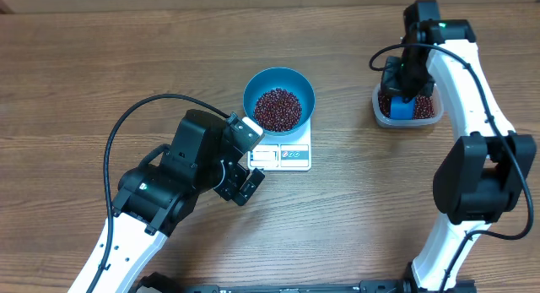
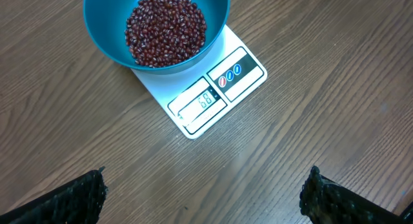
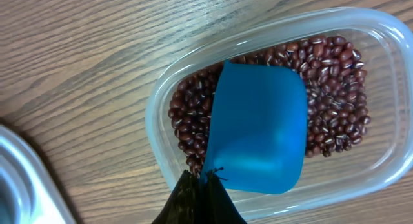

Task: Scoop item into bowl and weigh 150g on scale
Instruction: 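Push the scoop through the beans with the right gripper to refill it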

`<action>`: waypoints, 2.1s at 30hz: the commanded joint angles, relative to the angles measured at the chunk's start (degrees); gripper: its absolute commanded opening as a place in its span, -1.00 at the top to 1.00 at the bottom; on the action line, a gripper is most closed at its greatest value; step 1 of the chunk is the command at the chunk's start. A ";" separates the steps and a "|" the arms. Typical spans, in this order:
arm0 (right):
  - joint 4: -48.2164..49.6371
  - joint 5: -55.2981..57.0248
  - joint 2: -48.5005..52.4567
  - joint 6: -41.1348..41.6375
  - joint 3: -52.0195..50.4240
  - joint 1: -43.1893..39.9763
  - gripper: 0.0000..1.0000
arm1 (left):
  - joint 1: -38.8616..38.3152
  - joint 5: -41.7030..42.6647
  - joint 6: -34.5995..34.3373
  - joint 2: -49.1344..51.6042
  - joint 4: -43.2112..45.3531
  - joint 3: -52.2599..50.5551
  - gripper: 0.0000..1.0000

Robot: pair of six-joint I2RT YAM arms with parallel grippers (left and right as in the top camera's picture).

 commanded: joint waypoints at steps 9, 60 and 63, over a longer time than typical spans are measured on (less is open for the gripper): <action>0.94 -4.07 0.70 -2.86 -0.13 -2.38 0.93 | 0.35 0.83 0.66 0.22 0.09 0.87 -0.99; -1.86 -27.21 0.70 -16.31 -0.15 -15.56 0.93 | 0.35 0.83 0.66 0.22 0.09 0.87 -0.99; -1.92 -27.21 0.70 -16.31 -0.15 -16.31 0.93 | 0.35 0.85 0.63 0.22 0.07 0.87 -0.99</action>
